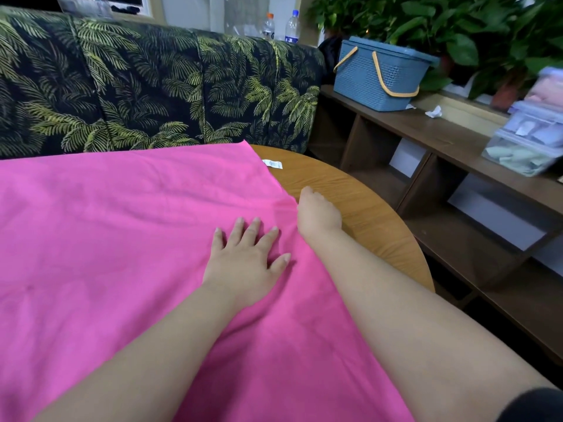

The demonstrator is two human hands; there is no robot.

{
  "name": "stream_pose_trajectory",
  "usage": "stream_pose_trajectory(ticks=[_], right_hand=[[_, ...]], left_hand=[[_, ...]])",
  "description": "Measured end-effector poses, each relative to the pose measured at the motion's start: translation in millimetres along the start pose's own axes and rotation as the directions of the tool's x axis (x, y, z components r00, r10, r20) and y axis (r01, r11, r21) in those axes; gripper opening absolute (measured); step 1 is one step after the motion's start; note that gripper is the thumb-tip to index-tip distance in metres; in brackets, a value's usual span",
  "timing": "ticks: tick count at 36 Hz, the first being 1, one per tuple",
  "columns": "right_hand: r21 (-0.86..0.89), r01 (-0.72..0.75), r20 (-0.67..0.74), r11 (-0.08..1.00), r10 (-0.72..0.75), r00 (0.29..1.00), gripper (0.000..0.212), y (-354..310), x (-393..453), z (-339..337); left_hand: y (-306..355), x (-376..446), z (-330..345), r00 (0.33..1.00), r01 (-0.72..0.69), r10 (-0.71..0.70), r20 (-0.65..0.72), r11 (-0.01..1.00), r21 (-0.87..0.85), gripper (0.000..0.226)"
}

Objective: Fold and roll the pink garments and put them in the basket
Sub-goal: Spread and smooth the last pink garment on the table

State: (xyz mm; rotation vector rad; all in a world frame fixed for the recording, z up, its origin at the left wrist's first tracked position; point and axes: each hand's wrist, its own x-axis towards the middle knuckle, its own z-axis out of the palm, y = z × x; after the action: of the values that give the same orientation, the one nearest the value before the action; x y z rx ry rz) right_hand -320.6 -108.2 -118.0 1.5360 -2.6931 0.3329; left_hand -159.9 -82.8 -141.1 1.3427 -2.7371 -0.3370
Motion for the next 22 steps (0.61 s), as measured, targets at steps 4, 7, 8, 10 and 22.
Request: stream_pose_trajectory(ticks=[4,7,8,10,22], right_hand=[[-0.057,0.122,-0.128,0.991,-0.129,0.983,0.023,4,1,3],[0.074,0.128,-0.144,0.989,-0.117,0.983,0.022,-1,5,3],[0.140,0.093,-0.118,0.986,-0.077,0.990,0.027,-3,7,4],[0.241,0.022,-0.062,0.970,-0.007,0.998,0.034,-6,13,6],[0.339,0.061,-0.047,0.939,-0.048,0.998,0.019,-17,47,19]], left_hand=[[-12,0,-9,0.999,-0.035,0.032,-0.043,0.997,-0.071,0.053],[-24,1,-11,0.991,0.038,-0.038,-0.126,0.999,0.000,0.051],[-25,1,-9,0.991,0.055,-0.054,-0.123,0.998,0.010,0.051],[-24,1,-5,0.993,0.062,-0.062,-0.103,0.998,0.003,0.051],[-24,0,-5,0.998,0.051,-0.049,-0.049,0.998,0.046,0.053]])
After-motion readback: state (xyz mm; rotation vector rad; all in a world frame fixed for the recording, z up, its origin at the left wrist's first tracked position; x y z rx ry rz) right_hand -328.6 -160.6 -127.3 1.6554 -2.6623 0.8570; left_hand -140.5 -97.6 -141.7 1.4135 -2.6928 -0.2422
